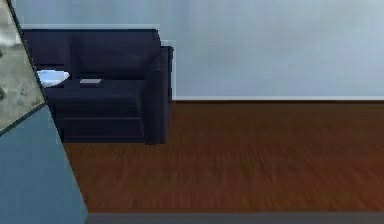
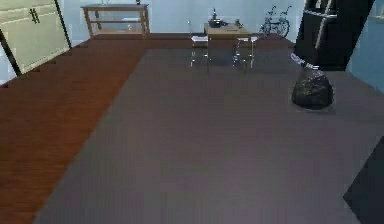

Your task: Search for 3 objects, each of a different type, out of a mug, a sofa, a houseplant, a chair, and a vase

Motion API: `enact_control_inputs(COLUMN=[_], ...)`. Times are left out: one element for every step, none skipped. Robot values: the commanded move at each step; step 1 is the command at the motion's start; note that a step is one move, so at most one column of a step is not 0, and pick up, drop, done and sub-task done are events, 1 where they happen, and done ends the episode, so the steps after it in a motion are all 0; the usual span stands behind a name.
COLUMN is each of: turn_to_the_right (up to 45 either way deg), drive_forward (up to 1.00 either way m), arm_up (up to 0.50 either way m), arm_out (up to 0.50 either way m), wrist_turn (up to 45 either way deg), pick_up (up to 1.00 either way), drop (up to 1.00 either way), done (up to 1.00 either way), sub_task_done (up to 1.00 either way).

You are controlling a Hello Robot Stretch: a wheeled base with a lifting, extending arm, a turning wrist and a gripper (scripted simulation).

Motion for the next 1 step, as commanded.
enact_control_inputs(turn_to_the_right=[0.0], drive_forward=[1.00], arm_up=[0.00], arm_out=[0.00], wrist_turn=[0.0], pick_up=[0.00], drop=[0.00], done=[0.00], sub_task_done=[0.00])
